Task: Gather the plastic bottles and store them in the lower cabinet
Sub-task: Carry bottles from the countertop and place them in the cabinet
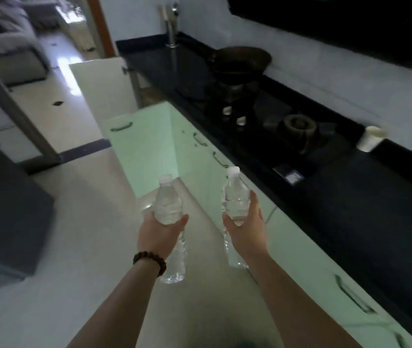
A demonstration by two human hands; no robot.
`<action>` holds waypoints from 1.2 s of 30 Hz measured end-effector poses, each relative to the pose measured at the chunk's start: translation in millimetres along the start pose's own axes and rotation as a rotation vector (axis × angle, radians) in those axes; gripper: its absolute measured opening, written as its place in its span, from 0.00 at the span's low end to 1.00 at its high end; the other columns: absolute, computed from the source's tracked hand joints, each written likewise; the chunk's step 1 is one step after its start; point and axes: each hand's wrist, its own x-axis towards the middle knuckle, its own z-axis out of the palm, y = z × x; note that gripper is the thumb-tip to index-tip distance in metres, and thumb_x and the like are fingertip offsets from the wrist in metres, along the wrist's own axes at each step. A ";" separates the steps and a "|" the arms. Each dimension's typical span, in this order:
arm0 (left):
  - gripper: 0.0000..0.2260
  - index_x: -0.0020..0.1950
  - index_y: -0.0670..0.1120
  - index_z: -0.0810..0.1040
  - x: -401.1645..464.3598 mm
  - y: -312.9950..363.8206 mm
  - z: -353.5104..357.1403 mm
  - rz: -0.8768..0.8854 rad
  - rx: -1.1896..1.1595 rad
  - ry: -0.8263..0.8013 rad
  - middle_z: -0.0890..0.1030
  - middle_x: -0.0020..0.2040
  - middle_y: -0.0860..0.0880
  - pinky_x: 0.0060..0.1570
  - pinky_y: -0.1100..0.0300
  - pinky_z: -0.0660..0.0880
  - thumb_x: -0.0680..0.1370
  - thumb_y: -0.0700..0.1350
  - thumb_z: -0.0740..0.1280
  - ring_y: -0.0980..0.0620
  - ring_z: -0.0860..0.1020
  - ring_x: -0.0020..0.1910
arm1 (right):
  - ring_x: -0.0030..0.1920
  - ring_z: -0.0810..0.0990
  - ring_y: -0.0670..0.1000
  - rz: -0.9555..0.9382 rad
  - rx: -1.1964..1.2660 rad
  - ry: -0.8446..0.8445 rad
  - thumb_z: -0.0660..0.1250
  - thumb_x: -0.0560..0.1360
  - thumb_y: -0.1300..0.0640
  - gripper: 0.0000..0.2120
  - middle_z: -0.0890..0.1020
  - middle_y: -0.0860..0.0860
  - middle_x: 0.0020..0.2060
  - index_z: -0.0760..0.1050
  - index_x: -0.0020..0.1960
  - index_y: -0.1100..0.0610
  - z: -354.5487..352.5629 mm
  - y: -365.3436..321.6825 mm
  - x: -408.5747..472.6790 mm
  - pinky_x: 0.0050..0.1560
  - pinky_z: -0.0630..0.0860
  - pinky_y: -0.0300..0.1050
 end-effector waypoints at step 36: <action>0.24 0.47 0.50 0.71 564.8 -72.8 -282.4 -0.278 -0.009 0.250 0.79 0.41 0.53 0.32 0.61 0.73 0.63 0.60 0.77 0.56 0.79 0.37 | 0.60 0.76 0.55 -0.223 -0.051 -0.401 0.68 0.71 0.41 0.41 0.69 0.53 0.69 0.48 0.75 0.45 544.9 -370.0 257.9 0.50 0.77 0.48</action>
